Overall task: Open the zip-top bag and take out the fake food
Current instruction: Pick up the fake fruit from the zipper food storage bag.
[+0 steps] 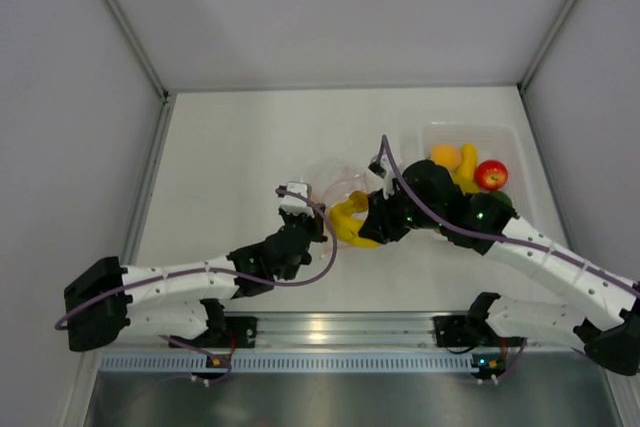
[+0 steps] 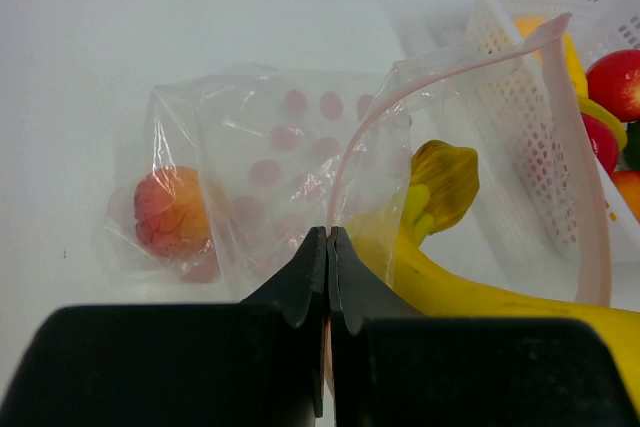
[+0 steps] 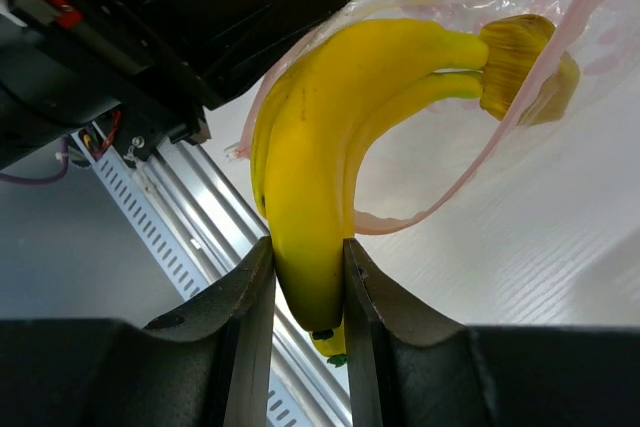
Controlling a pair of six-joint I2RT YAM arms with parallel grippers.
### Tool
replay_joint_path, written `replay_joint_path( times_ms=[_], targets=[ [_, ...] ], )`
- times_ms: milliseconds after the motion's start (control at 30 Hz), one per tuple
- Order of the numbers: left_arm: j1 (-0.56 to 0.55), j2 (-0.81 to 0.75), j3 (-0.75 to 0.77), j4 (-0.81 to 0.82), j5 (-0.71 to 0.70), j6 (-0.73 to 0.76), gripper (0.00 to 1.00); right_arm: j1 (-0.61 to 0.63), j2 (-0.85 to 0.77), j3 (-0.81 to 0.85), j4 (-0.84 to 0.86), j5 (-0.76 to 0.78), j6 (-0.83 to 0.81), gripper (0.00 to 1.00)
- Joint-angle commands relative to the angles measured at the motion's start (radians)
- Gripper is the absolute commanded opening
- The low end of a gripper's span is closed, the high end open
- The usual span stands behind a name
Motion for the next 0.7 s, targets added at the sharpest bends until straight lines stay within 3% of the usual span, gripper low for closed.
replay_joint_path(
  times_ms=[0, 433, 667],
  targets=[
    [0.014, 0.03, 0.052, -0.019, -0.042, -0.014, 0.0, -0.022, -0.034, 0.069, 0.02, -0.063, -0.021, 0.0],
    [0.087, 0.058, 0.11, -0.151, -0.012, -0.094, 0.0, -0.088, -0.105, 0.095, -0.022, -0.167, -0.046, 0.0],
    [0.095, 0.07, 0.126, -0.145, 0.043, -0.108, 0.0, -0.121, -0.114, 0.075, 0.079, -0.325, -0.021, 0.0]
  ],
)
